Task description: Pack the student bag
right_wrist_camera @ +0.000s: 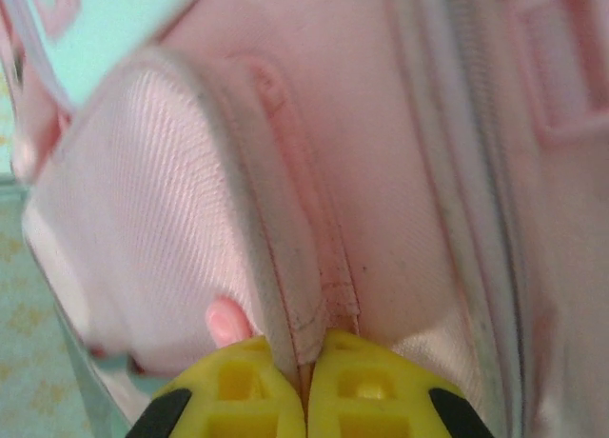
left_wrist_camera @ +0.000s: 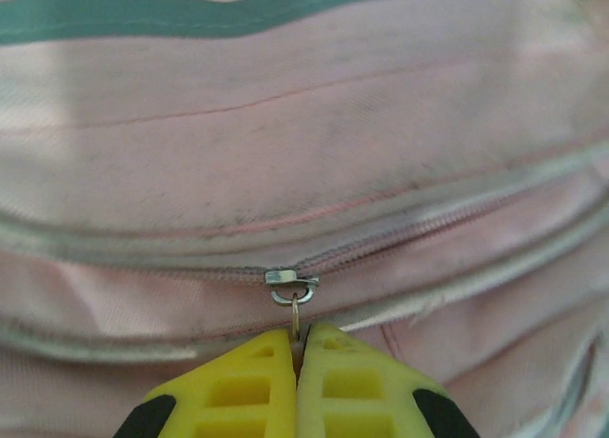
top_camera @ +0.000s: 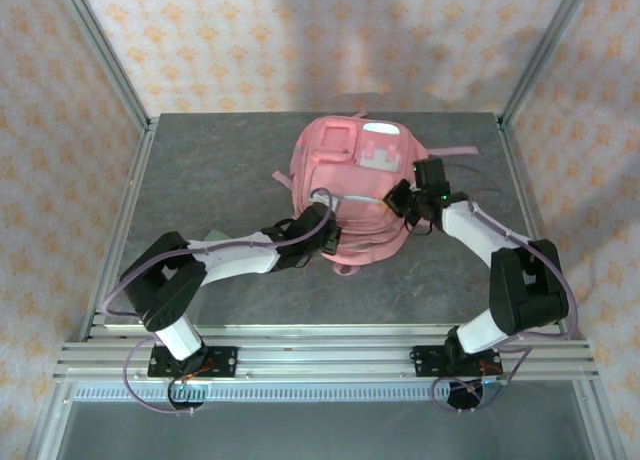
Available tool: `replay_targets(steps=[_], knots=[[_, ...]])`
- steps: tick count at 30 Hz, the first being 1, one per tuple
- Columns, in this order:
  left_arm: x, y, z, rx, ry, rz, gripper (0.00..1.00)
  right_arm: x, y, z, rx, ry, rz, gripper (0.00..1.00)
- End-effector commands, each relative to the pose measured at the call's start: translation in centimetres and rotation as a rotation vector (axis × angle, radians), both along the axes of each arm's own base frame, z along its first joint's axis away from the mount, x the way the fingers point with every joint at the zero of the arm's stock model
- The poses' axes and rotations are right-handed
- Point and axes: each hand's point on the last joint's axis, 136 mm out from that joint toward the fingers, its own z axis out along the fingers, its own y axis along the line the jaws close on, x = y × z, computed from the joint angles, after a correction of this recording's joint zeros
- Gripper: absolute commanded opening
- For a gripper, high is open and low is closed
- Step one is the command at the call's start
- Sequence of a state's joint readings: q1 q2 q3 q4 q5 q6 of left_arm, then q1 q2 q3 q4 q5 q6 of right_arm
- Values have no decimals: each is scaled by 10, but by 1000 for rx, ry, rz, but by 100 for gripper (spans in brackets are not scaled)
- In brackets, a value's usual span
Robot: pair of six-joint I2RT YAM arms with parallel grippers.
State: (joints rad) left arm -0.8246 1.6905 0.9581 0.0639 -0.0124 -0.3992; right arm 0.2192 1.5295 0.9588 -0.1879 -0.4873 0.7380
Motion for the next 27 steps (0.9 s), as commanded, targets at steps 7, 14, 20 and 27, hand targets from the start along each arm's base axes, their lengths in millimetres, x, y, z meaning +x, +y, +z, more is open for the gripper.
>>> replay_targets(steps=[7,14,20,27], knots=[[-10,-61,4,-57,50,-100,0,10,1,47,152,-214,-75,27],[-10,-60,1,-37,52,-105,0,-44,8,4,114,-102,-70,34],[-8,-57,0,-28,45,-95,0,-46,27,-5,139,-93,-43,33],[-6,-40,-6,27,29,-52,0,-23,34,-15,118,-88,-77,18]])
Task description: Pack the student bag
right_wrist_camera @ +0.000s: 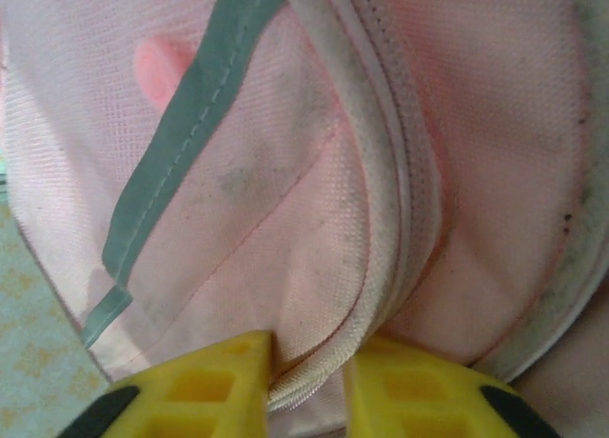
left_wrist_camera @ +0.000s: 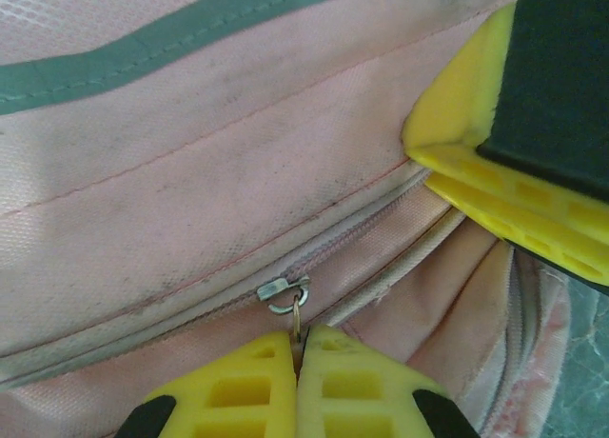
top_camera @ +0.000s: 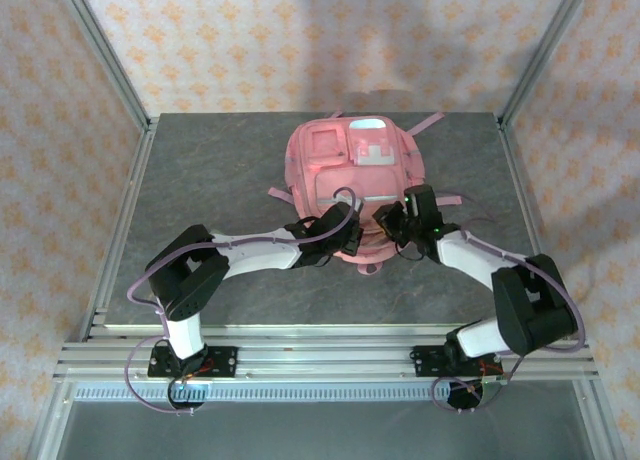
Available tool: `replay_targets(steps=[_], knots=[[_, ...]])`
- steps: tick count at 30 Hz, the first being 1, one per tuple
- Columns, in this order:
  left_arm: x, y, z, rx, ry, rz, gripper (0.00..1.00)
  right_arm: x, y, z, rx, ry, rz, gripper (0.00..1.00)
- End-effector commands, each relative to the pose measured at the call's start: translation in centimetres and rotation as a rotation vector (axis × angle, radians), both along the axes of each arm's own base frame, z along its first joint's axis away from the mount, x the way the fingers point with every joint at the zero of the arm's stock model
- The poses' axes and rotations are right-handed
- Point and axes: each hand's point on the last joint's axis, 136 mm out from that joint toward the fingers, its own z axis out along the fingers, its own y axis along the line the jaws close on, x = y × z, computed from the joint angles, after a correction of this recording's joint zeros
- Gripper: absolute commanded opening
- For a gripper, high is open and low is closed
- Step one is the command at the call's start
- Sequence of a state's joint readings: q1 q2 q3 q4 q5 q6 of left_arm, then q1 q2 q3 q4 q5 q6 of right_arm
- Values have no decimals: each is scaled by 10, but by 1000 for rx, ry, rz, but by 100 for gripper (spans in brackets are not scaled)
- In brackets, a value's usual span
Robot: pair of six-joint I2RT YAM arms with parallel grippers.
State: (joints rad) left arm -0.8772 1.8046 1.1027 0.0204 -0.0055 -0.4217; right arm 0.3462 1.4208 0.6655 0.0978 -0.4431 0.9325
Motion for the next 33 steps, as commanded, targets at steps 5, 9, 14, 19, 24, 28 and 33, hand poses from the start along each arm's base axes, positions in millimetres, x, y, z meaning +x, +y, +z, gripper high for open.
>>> replay_targets(steps=[5,9,14,19,24,28,33], knots=[[-2,34,-5,64,3,55,0,34,-2,14,-25,-78,-74,0],[7,80,-5,102,0,134,0,36,-11,12,-45,-78,-102,0],[20,150,-9,169,-5,259,0,40,-26,8,-63,-73,-146,0],[32,204,-8,215,-13,383,2,50,-28,10,-70,-77,-148,0],[35,210,9,181,-53,420,34,57,-22,22,-86,-98,-112,2],[30,214,33,120,-99,451,51,54,-20,40,-118,-141,-57,29],[9,227,57,41,-114,509,60,38,-9,76,-122,-252,38,48]])
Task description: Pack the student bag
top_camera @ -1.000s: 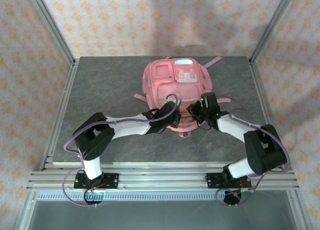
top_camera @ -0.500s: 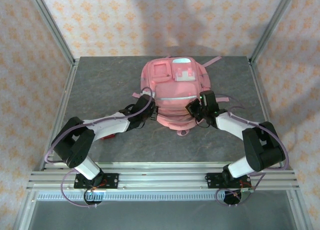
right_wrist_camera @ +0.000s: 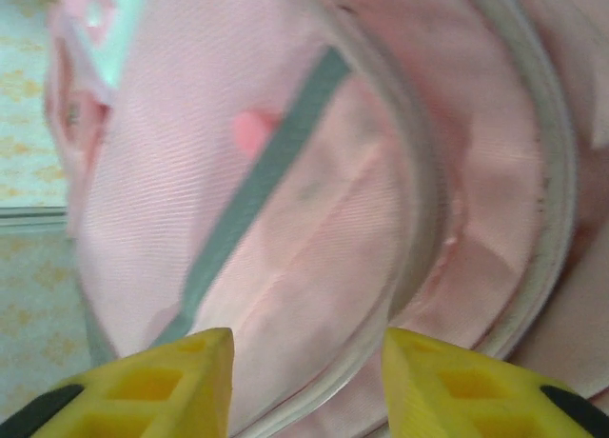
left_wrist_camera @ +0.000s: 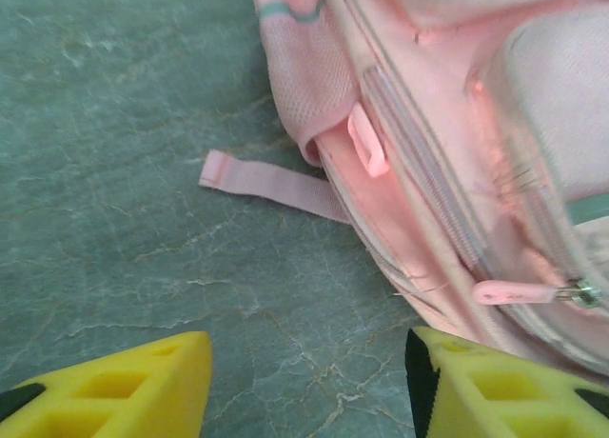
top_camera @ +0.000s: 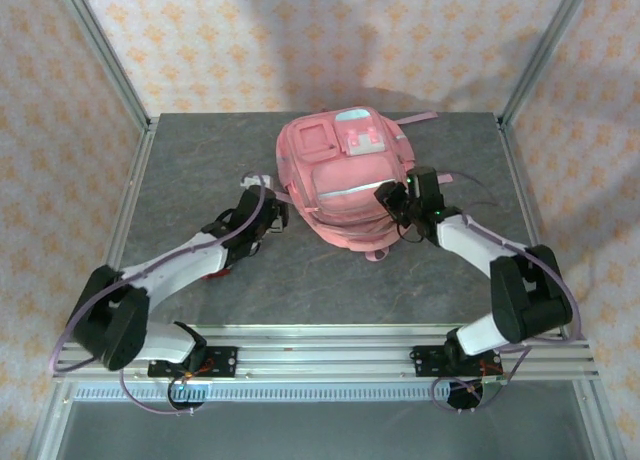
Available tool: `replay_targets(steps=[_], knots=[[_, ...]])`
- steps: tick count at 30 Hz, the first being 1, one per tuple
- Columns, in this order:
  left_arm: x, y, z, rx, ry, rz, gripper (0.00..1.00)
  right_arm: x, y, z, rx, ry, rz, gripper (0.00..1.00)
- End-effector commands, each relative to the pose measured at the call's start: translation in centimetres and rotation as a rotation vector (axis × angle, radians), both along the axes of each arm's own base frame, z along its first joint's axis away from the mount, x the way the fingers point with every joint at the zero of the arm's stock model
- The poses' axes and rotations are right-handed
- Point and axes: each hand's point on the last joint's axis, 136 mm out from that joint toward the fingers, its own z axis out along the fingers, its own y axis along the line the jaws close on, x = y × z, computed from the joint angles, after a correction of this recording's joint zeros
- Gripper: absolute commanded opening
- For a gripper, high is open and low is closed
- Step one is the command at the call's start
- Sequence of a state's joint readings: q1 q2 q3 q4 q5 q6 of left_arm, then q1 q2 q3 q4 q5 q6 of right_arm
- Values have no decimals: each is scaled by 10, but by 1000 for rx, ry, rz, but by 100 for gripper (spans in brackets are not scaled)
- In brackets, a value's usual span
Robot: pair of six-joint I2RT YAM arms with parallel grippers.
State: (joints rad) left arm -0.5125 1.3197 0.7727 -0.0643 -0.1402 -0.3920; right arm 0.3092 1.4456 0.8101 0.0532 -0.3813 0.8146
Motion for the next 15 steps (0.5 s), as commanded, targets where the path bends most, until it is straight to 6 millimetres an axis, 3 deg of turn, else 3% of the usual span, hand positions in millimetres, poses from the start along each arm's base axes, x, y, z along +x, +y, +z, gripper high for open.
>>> replay_targets(steps=[1,7,15], knots=[[-21,21,7,-18,8,85,62,-7,8,43,-40,-136,75,52],[-66,62,1,-119,16,254,74,-38,56,84,-22,-307,298,59],[-108,104,-33,-353,74,470,81,-77,125,94,37,-399,522,59]])
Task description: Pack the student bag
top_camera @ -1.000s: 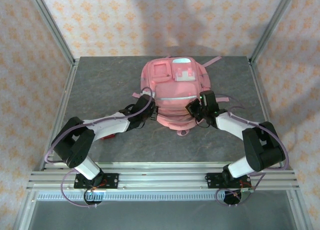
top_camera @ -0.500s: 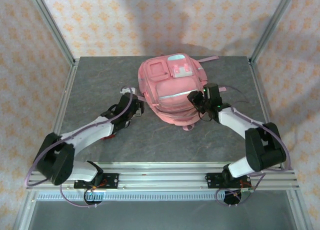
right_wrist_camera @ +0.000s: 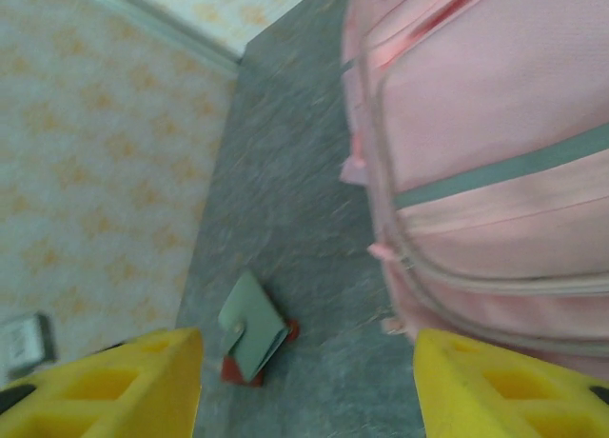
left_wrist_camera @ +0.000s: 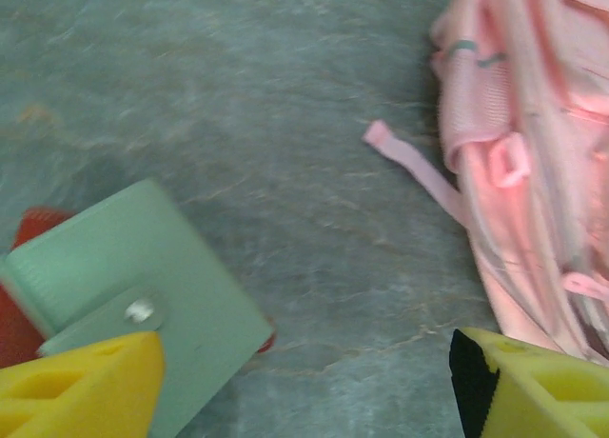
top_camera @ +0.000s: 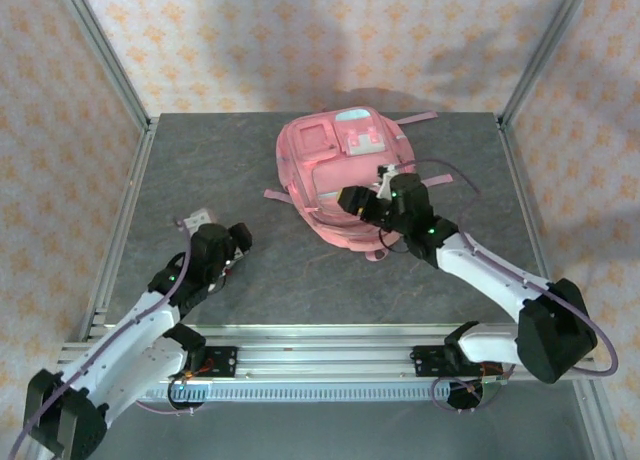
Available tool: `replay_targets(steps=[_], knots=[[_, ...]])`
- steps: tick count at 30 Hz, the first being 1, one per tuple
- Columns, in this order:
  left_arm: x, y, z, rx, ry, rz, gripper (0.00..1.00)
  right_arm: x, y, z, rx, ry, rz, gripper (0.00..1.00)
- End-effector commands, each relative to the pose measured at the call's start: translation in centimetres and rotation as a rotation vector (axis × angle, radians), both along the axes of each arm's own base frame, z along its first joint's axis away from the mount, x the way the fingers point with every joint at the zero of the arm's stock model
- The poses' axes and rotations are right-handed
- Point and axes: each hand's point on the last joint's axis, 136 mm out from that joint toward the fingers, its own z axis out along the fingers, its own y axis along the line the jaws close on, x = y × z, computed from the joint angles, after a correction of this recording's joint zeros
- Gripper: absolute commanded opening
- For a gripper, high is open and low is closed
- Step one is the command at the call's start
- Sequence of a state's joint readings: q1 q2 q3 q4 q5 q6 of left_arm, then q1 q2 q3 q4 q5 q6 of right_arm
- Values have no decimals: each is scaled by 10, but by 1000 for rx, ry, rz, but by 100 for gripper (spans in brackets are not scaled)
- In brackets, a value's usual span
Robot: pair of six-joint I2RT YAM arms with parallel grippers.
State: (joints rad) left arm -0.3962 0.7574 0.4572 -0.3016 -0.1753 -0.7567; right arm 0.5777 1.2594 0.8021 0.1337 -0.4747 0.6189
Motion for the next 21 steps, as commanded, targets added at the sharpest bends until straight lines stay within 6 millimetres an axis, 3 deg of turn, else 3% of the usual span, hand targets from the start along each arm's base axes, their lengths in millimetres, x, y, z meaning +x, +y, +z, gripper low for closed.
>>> replay_targets(steps=[1,8,21], knots=[[-21,18,-27,-107,89,126,84,-12,27,5,11,-72,98,59],[-20,35,-46,-152,123,193,84,-25,52,-14,5,-35,157,59],[-2,51,-78,-109,219,199,75,-27,47,-17,4,-31,134,58]])
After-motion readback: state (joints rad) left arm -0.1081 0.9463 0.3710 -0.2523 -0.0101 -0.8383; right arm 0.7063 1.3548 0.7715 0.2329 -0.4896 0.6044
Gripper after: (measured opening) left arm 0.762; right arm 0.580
